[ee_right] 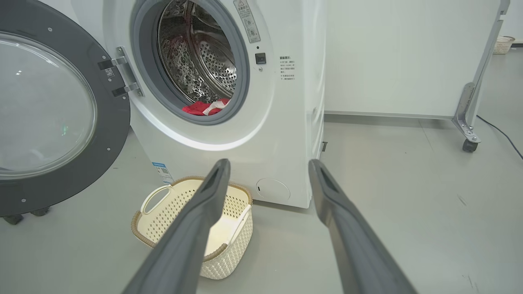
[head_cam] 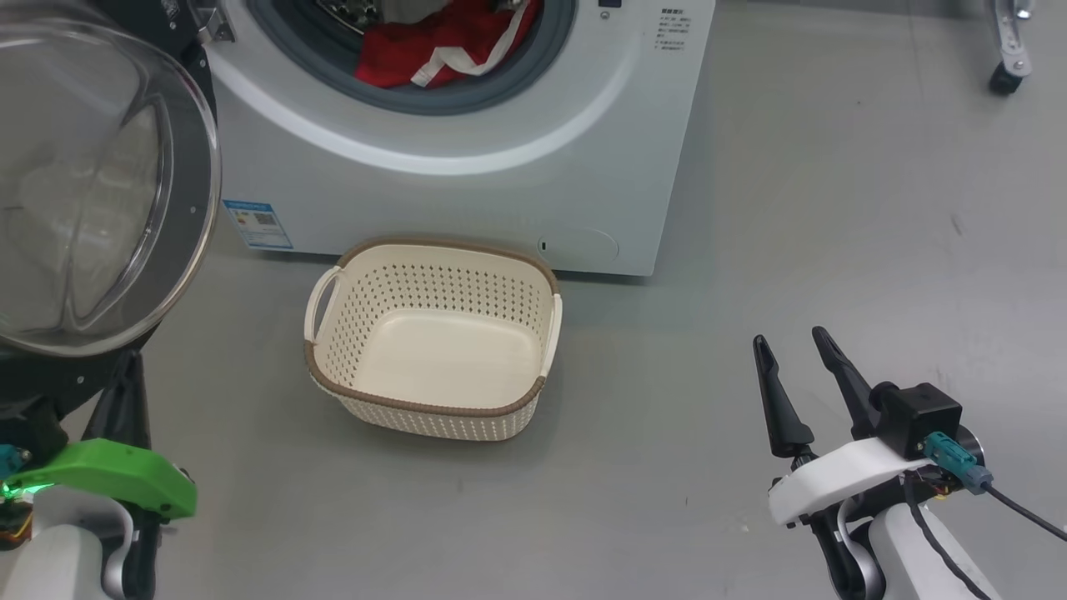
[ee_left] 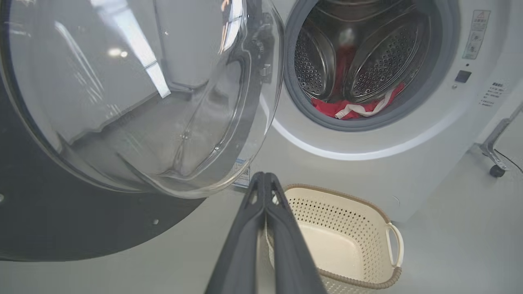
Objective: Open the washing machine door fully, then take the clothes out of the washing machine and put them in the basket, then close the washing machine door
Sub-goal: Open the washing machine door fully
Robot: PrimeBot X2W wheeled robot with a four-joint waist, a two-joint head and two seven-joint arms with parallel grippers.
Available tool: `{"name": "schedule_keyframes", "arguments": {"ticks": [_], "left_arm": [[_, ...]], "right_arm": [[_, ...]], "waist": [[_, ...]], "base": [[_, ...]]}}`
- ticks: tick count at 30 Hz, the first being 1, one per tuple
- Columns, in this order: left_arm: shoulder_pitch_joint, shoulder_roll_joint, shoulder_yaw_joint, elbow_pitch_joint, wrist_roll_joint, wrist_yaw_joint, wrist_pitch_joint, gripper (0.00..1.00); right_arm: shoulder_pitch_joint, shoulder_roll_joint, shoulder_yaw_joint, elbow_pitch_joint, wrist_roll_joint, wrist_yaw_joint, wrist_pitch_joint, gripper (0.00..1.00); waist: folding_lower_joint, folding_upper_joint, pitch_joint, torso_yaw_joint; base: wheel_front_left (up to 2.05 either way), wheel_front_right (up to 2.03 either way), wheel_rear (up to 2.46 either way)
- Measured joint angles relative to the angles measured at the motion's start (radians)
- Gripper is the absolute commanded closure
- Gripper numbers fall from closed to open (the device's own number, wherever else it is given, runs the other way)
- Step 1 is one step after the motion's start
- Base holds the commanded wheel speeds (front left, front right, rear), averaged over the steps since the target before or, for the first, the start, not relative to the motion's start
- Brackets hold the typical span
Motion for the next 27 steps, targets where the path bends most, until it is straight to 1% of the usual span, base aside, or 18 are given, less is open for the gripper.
{"name": "schedule_keyframes", "arguments": {"ticks": [8, 15, 21, 27], "left_arm": [[0.068, -0.012, -0.010, -0.045, 0.000, -0.003, -0.018, 1.00], [0.107, -0.037, -0.023, -0.106, -0.001, -0.003, -0.034, 1.00], [0.126, -0.058, -0.040, -0.154, -0.002, -0.003, -0.035, 1.00], [0.157, -0.065, -0.058, -0.193, -0.002, -0.003, -0.043, 1.00]], "right_arm": [[0.021, 0.004, -0.013, -0.014, 0.002, 0.000, 0.000, 0.00], [0.034, 0.003, -0.037, -0.041, 0.003, 0.000, -0.003, 0.00], [0.060, 0.001, -0.052, -0.058, 0.009, 0.000, -0.003, 0.00], [0.063, 0.002, -0.055, -0.070, 0.009, 0.000, -0.003, 0.00]], "waist": [[0.0000, 0.0000, -0.045, -0.055], [0.0000, 0.0000, -0.068, -0.099], [0.0000, 0.0000, -0.078, -0.116], [0.0000, 0.0000, -0.079, -0.122]], "base": [[0.00, 0.00, 0.00], [0.00, 0.00, 0.00], [0.00, 0.00, 0.00], [0.00, 0.00, 0.00]]}}
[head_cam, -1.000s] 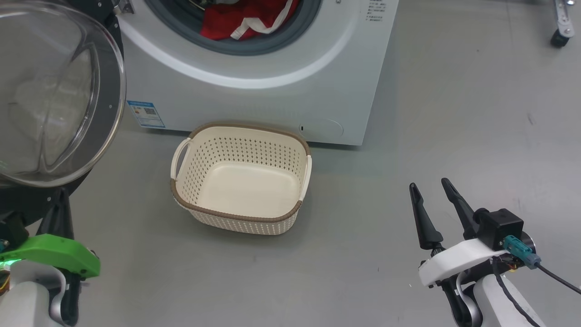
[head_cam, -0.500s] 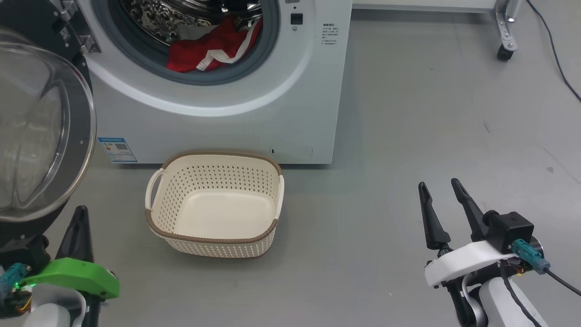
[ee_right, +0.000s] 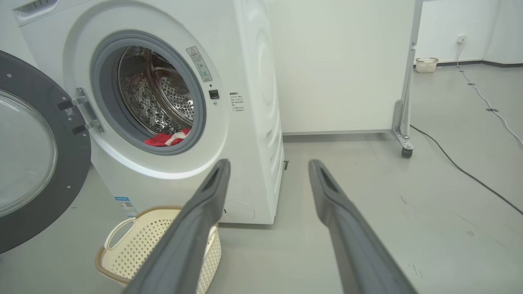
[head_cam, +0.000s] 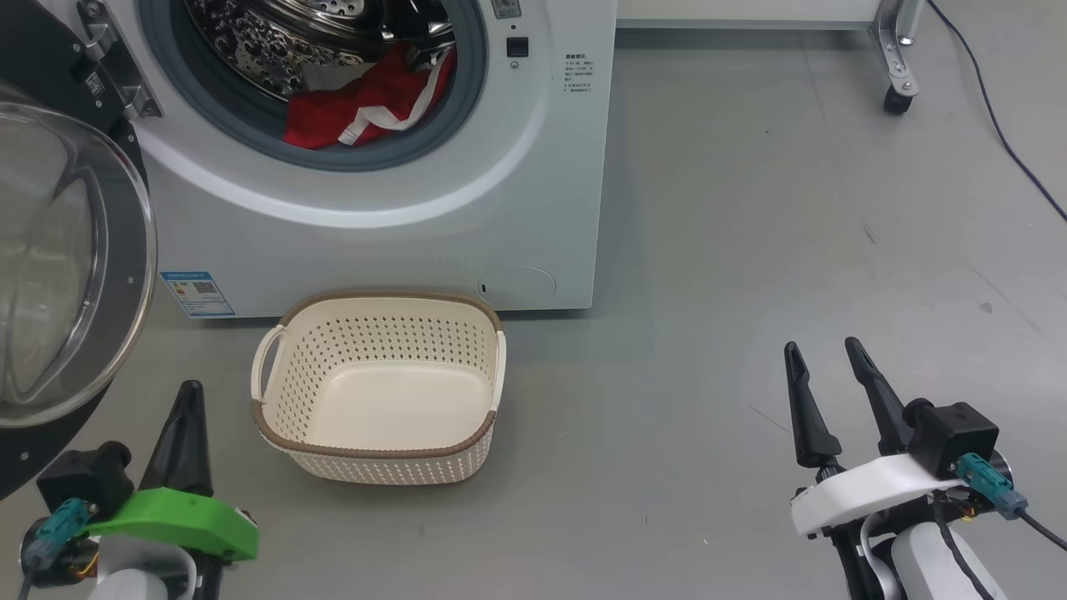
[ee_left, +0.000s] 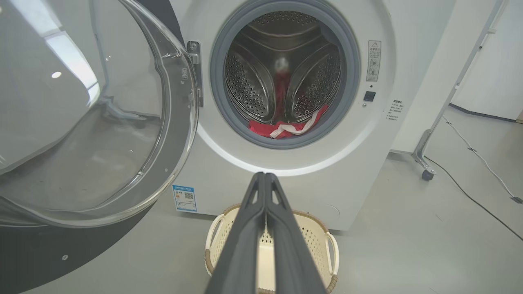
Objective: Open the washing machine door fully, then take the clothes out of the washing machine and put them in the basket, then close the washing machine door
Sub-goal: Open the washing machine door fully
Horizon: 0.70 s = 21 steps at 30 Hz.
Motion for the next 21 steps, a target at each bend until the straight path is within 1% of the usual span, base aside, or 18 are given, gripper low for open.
{"name": "schedule_keyframes", "arguments": {"ticks": [1, 2, 3, 4, 5, 21], "left_arm": [[0.003, -0.002, -0.002, -0.005, 0.000, 0.000, 0.000, 0.84], [0.007, -0.004, -0.003, -0.010, 0.000, 0.000, -0.001, 0.58], [0.011, -0.005, -0.005, -0.017, 0.000, 0.000, -0.001, 0.58], [0.014, -0.005, -0.006, -0.022, 0.000, -0.001, -0.001, 0.06], [0.018, -0.006, -0.006, -0.029, 0.000, -0.001, -0.001, 0.00], [0.068, -0.007, -0.017, -0.078, 0.002, -0.001, -0.009, 0.00]], "right_arm": [[0.002, 0.000, -0.001, -0.002, 0.000, 0.000, 0.000, 0.00], [0.005, 0.000, -0.002, -0.004, 0.000, 0.000, 0.000, 0.00], [0.008, 0.001, -0.003, -0.006, 0.000, 0.000, 0.000, 0.00], [0.013, 0.001, -0.004, -0.007, 0.000, 0.000, 0.000, 0.00], [0.017, 0.001, -0.004, -0.008, 0.000, 0.000, 0.000, 0.00], [0.032, 0.004, -0.008, -0.022, -0.001, 0.000, 0.000, 0.00]], "waist": [[0.0000, 0.0000, 0.000, -0.001], [0.0000, 0.0000, -0.001, -0.001], [0.0000, 0.0000, -0.001, -0.002], [0.0000, 0.0000, -0.002, -0.002], [0.0000, 0.0000, -0.002, -0.002], [0.0000, 0.0000, -0.004, -0.001]], "base": [[0.00, 0.00, 0.00], [0.00, 0.00, 0.00], [0.00, 0.00, 0.00], [0.00, 0.00, 0.00], [0.00, 0.00, 0.00], [0.00, 0.00, 0.00]]}}
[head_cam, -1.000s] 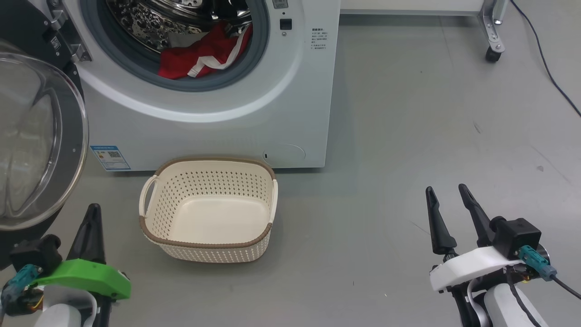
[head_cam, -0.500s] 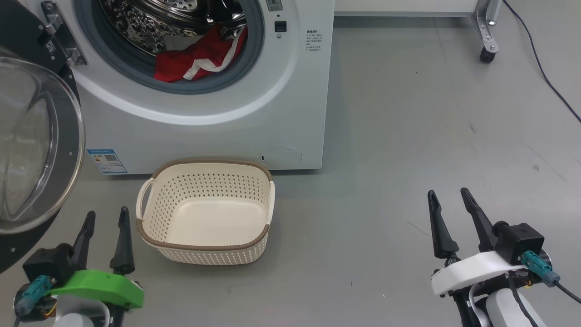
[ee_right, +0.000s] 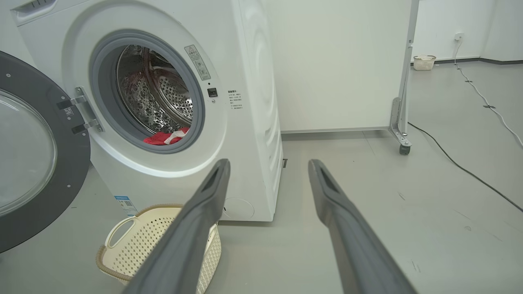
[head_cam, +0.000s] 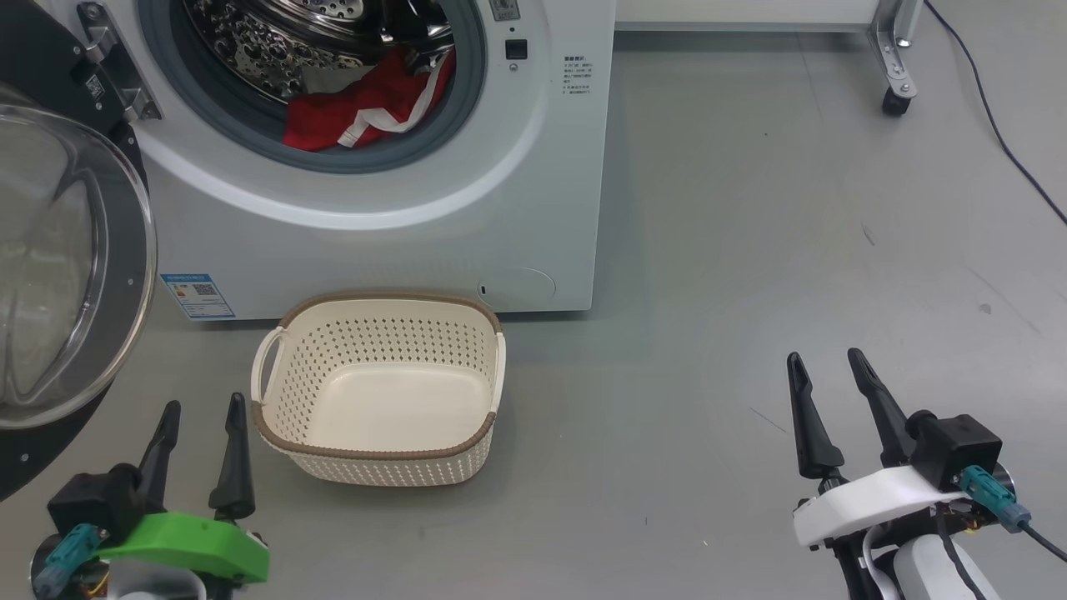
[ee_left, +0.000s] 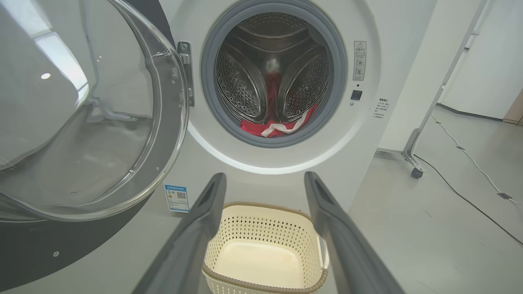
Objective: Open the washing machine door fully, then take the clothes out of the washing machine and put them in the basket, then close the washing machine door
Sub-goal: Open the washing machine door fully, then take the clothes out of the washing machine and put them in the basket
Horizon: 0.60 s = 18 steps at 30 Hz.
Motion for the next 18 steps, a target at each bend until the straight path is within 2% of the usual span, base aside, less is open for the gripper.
{"name": "schedule_keyframes", "arguments": {"ticks": [18], "left_arm": [[0.020, 0.000, 0.000, -0.031, 0.011, 0.000, 0.000, 0.00]], "right_arm": [[0.005, 0.000, -0.013, -0.008, -0.017, 0.000, 0.000, 0.00]], "waist": [[0.0000, 0.0000, 0.004, 0.002]], "base": [[0.00, 0.00, 0.00]]}}
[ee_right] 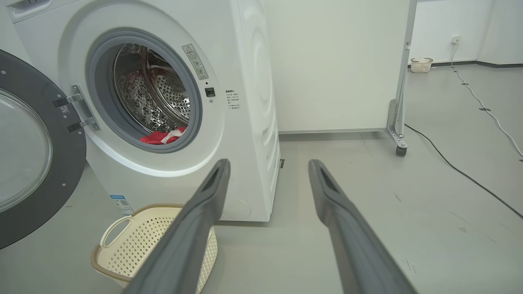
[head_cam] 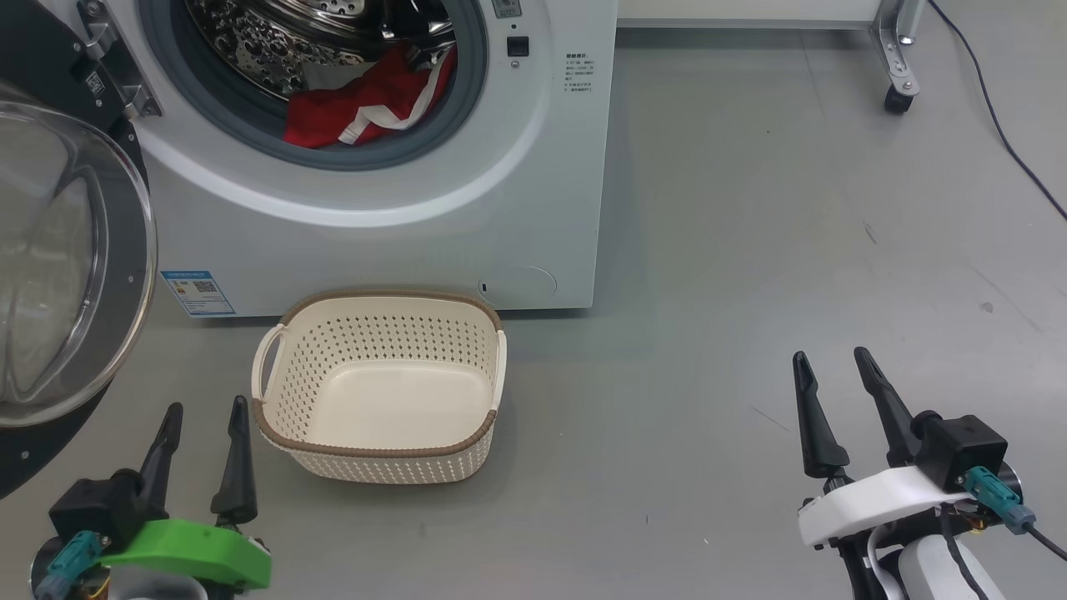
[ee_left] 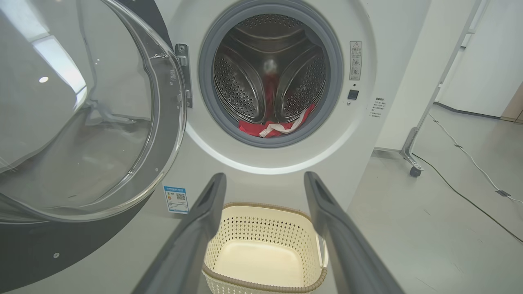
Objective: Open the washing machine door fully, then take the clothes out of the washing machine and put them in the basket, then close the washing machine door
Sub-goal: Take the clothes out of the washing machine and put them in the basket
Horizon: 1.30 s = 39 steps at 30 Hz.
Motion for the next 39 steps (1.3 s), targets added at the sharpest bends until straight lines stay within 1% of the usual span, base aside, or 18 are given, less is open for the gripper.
{"name": "schedule_keyframes", "arguments": {"ticks": [28, 39], "left_arm": [[0.015, 0.004, -0.014, -0.025, 0.013, 0.000, -0.001, 0.00], [0.015, 0.003, -0.026, -0.063, 0.005, 0.000, -0.001, 0.00]], "right_arm": [[0.001, 0.008, -0.004, 0.000, -0.008, 0.000, 0.000, 0.00], [0.001, 0.009, -0.009, 0.000, -0.008, 0.000, 0.000, 0.00]], "waist": [[0.0000, 0.0000, 0.007, -0.002], [0.0000, 0.0000, 0.014, 0.004]], "base": [[0.00, 0.00, 0.00], [0.11, -0.12, 0.00]]}}
